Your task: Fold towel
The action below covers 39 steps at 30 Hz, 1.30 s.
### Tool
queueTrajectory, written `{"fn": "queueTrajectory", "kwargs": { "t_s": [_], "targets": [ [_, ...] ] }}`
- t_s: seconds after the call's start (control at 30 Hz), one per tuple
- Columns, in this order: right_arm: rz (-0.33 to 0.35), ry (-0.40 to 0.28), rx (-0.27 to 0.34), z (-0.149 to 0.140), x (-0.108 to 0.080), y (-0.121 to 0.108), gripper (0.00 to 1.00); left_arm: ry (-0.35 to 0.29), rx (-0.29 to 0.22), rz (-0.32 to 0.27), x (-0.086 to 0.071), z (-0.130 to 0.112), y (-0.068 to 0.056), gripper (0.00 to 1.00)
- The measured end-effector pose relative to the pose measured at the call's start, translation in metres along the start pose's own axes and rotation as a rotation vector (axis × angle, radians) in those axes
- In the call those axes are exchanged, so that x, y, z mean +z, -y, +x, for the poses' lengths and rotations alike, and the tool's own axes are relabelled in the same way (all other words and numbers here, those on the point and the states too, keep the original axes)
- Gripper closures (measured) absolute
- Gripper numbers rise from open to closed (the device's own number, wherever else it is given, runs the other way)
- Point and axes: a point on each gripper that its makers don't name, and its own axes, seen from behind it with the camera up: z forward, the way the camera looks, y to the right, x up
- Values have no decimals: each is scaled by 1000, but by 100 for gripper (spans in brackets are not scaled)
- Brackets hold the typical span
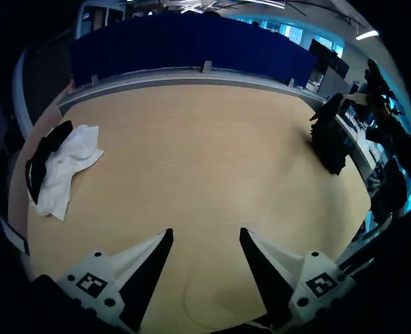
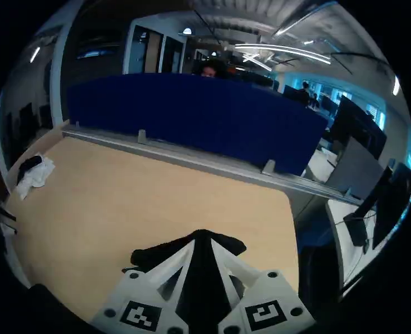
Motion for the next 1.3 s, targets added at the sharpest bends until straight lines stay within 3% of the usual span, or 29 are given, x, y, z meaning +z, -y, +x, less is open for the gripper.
{"fn": "queueTrajectory", "kwargs": {
  "t_s": [0.5,0.87,1.07,1.3],
  "targets": [
    [-54,62,87,-61,-19,-25,95,5,23,-6,1,1,-4,12],
    [-107,158,188,-142,-32,-31,95,5,28,-4,0,1,-4,12],
    [-140,200,251,-180,-35,-36,95,4,37,0,-2,2,-4,12],
    [-150,237,289,-206,-30,-35,95,4,42,3,-3,2,-6,11]
  ]
}}
